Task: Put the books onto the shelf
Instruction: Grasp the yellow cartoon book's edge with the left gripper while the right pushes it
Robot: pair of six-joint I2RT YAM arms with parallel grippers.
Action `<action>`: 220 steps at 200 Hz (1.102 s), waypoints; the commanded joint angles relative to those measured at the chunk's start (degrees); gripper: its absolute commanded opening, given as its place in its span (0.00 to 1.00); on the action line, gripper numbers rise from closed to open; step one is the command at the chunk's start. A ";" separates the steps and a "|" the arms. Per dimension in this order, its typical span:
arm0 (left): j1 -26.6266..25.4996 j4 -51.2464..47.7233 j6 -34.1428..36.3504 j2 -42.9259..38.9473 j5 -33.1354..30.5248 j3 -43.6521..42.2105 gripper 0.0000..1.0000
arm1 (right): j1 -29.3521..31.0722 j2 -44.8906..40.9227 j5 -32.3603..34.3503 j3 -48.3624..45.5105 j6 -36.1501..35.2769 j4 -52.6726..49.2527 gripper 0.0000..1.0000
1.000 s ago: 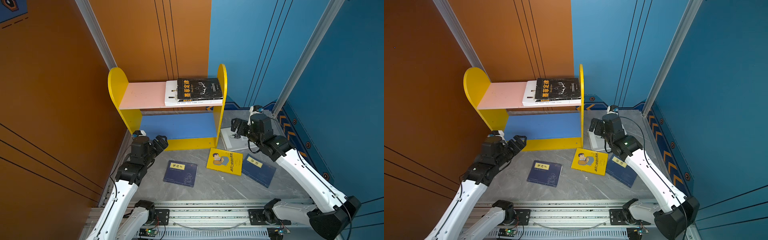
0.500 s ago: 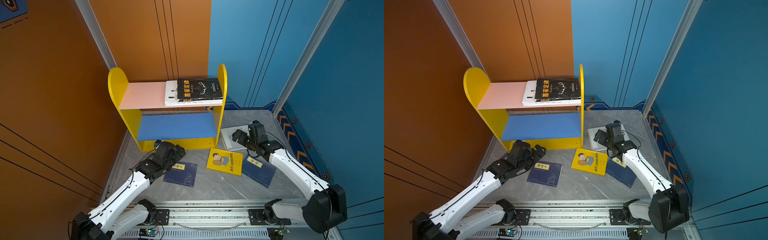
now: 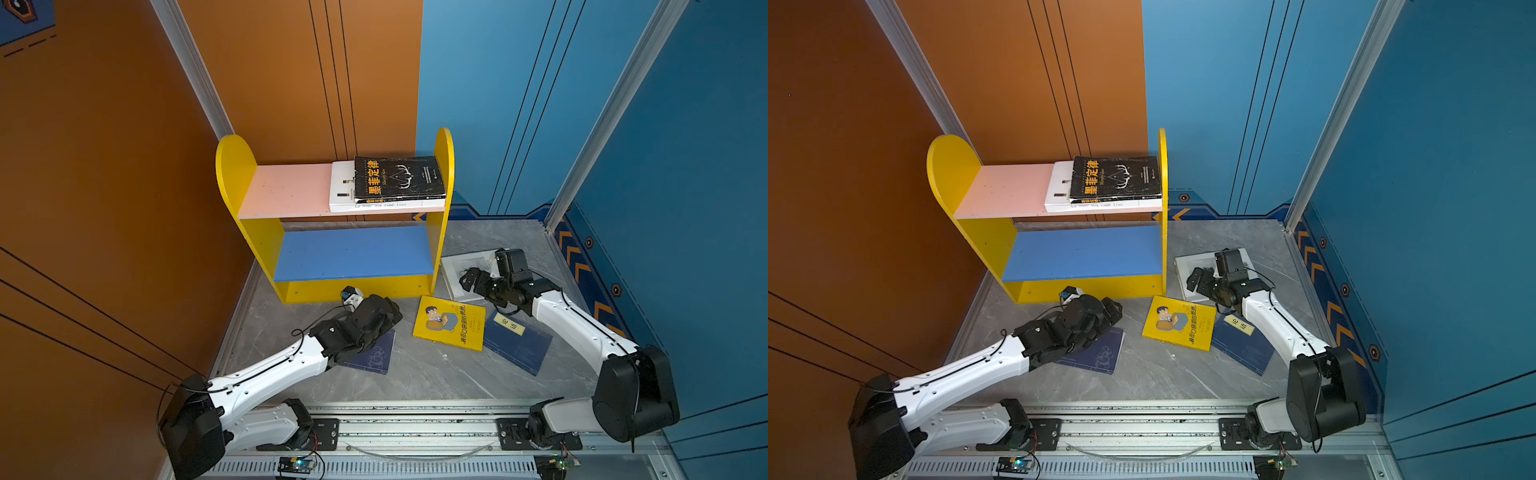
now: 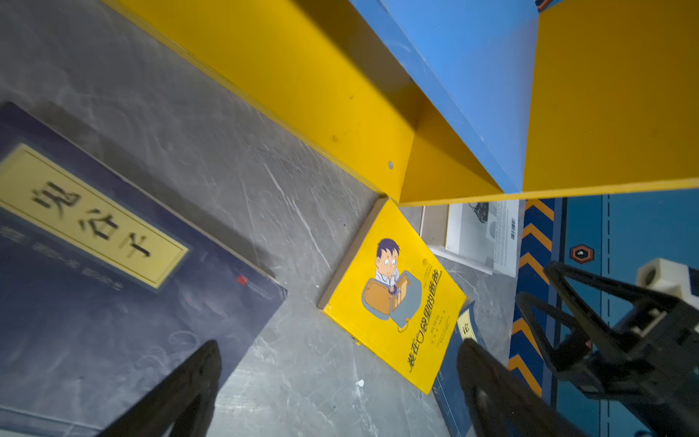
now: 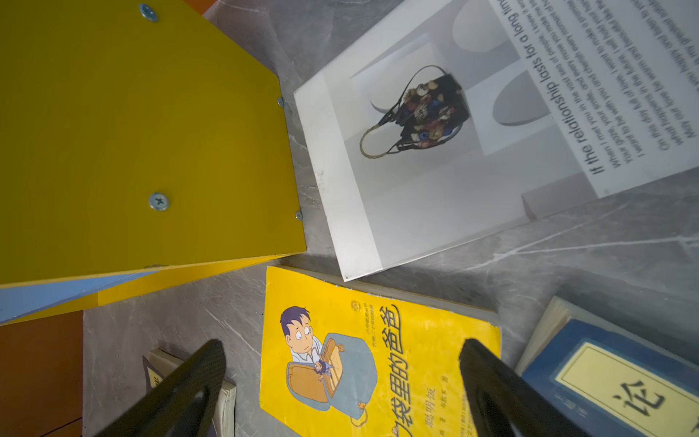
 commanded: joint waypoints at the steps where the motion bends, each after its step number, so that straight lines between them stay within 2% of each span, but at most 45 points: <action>1: -5.33 1.89 -3.06 2.60 -7.23 2.31 0.98 | -1.44 -1.01 -4.48 -2.00 -3.80 -2.04 0.99; 39: -12.84 2.05 -9.44 7.78 -10.23 1.75 0.98 | -2.76 -1.37 -7.71 -6.55 -5.56 2.08 0.99; 63: -14.96 4.90 -14.92 9.60 -10.86 -0.24 0.98 | -2.85 -1.19 -7.25 -8.17 -1.18 6.26 0.98; 82: -14.84 12.41 -17.80 11.35 -10.30 -2.56 0.98 | -2.74 -1.83 -6.69 -9.31 0.94 9.87 0.98; 121: -12.90 23.10 -19.91 19.30 -7.14 -1.91 0.98 | -2.89 -0.36 -5.27 -8.33 -2.81 8.26 0.98; 153: -11.32 36.41 -25.64 27.57 -0.66 -3.13 0.98 | -2.68 1.97 -6.53 -10.09 -0.62 12.90 0.96; 198: -11.33 36.65 -26.39 32.96 2.84 1.13 0.99 | -2.03 6.02 -6.44 -8.29 -2.12 13.03 0.96; 220: -10.80 31.23 -26.93 33.01 3.02 3.16 0.99 | -1.60 8.75 -6.63 -6.81 -2.79 13.66 0.95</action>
